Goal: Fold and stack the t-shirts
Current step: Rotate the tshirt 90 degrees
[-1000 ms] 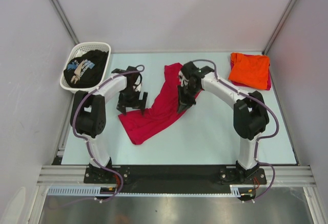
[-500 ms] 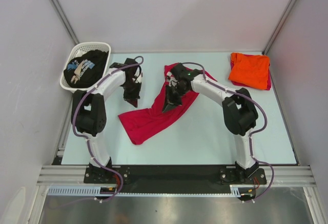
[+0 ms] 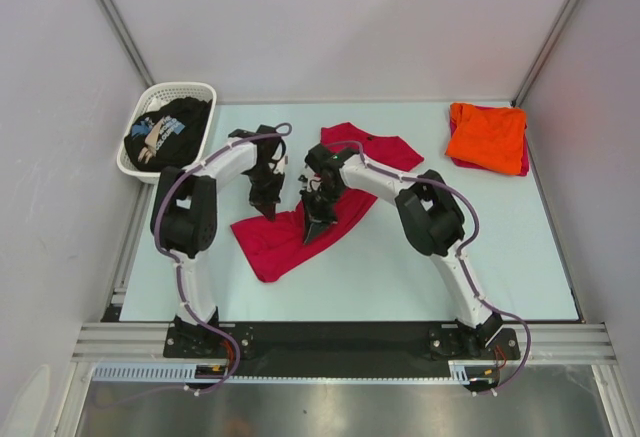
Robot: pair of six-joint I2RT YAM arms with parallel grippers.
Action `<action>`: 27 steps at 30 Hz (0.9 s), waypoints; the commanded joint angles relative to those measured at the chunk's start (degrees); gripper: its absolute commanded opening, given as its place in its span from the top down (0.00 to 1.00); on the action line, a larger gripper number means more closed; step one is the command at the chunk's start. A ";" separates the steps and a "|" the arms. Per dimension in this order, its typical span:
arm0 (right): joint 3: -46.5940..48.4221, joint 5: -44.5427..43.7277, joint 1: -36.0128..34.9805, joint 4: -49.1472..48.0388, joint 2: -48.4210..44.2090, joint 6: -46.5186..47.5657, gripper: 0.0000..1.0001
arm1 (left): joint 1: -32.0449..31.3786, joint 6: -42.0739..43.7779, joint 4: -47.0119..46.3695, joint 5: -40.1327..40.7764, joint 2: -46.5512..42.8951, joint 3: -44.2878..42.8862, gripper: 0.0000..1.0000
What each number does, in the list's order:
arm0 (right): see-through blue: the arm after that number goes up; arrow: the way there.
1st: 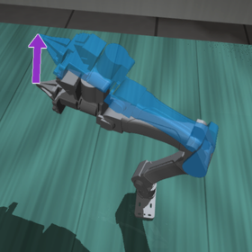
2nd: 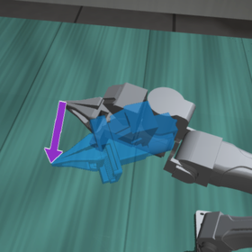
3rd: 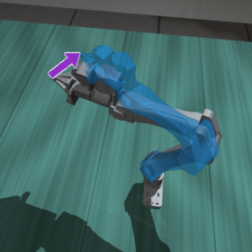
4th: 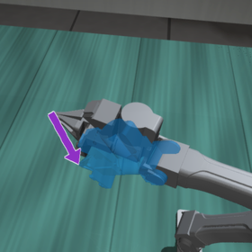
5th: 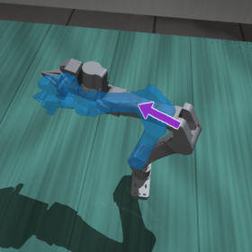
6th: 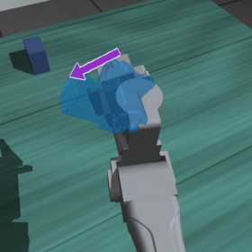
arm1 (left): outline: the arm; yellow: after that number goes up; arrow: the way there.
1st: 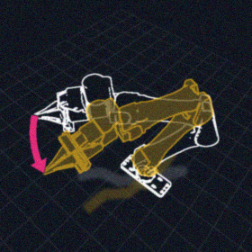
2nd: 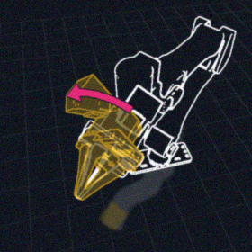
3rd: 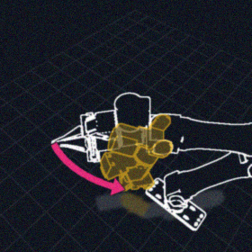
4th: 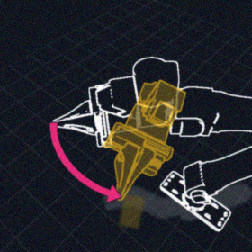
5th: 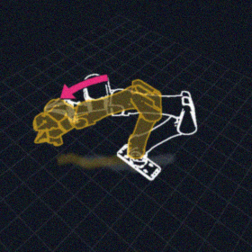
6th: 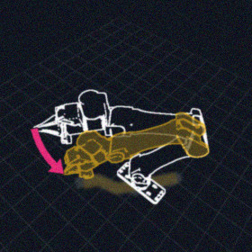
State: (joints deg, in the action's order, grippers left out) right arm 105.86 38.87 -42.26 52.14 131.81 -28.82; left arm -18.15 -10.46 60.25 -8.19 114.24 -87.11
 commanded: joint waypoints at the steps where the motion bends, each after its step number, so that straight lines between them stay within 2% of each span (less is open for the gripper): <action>1: 4.00 0.07 0.60 5.86 0.38 3.06 1.00 | -0.57 0.18 -1.01 -2.01 -3.23 2.90 1.00; 5: 1.99 -4.93 0.69 7.89 -0.84 4.91 1.00 | -1.10 0.26 -4.77 -5.86 -4.10 5.37 1.00; 8: -0.56 -13.01 2.18 6.57 -4.27 4.65 1.00 | -1.18 -0.53 -7.68 -10.16 -4.37 4.50 0.89; 9: -1.96 -18.25 3.31 6.31 -7.41 4.30 1.00 | -1.18 -1.14 -8.39 -11.23 -4.81 3.28 0.82; 14: -7.59 -33.92 7.89 2.27 -17.62 2.55 1.00 | -1.80 -1.58 -10.15 -10.63 -4.81 -4.81 0.81; 19: -17.77 -41.94 12.29 -7.64 -27.46 0.17 1.00 | -2.76 -2.19 -13.13 -10.45 -0.26 -15.62 0.81; 21: -18.67 -45.02 13.43 -8.81 -27.83 0.17 1.00 | -3.20 -3.33 -15.59 -12.02 2.20 -19.82 0.78; 22: -18.59 -45.89 13.61 -8.90 -26.96 0.25 1.00 | -3.38 -3.86 -15.69 -12.73 5.35 -21.85 0.74; 23: -18.68 -47.21 13.96 -9.16 -26.52 0.17 1.00 | -3.56 -4.30 -15.86 -13.60 7.38 -23.79 0.65; 25: -18.76 -47.48 14.13 -10.38 -25.20 0.25 1.00 | -4.43 -5.97 -16.30 -15.62 12.91 -28.89 0.60; 27: -18.15 -48.10 14.40 -10.92 -22.75 0.08 1.00 | -5.13 -8.94 -17.35 -17.39 15.30 -30.40 0.63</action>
State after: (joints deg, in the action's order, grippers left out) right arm 88.29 -4.27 -27.73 44.71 104.92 -27.62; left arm -21.52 -14.11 45.15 -20.45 122.08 -114.10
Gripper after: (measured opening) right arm 0.009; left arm 0.394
